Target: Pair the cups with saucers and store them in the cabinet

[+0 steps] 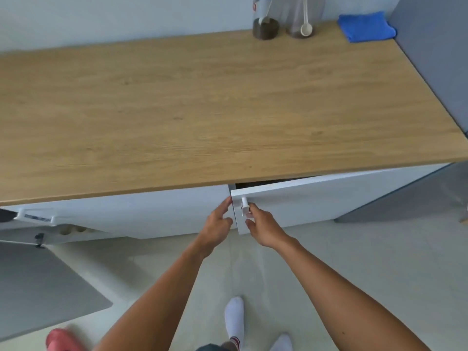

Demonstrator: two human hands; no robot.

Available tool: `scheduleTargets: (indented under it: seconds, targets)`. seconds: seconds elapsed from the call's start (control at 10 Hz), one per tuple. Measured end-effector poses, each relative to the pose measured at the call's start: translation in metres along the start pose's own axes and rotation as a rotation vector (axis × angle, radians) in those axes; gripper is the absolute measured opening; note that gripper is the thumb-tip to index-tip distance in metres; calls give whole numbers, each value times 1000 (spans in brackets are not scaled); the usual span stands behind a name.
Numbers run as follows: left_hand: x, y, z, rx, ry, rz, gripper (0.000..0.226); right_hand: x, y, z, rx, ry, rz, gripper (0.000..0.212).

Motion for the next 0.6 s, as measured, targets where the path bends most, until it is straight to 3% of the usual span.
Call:
scheduleTargets:
  seconds: [0.3,0.6]
  targets:
    - [-25,-21,14,-19,29,95,64,-36,-14,-3,47,-26,-37,52]
    - [-16,-16,12,-46,14,90,64,-14,-25,0,1,-45,-40,67]
Point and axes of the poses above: each hand's wrist, its own x-axis away from the middle knuckle, its own y-axis out of the palm, z = x × y, the point moved 10 cm from there along -x, towards the middle knuckle, and after that the axes turned 5 degrees about -z, right-handed, at the moved point
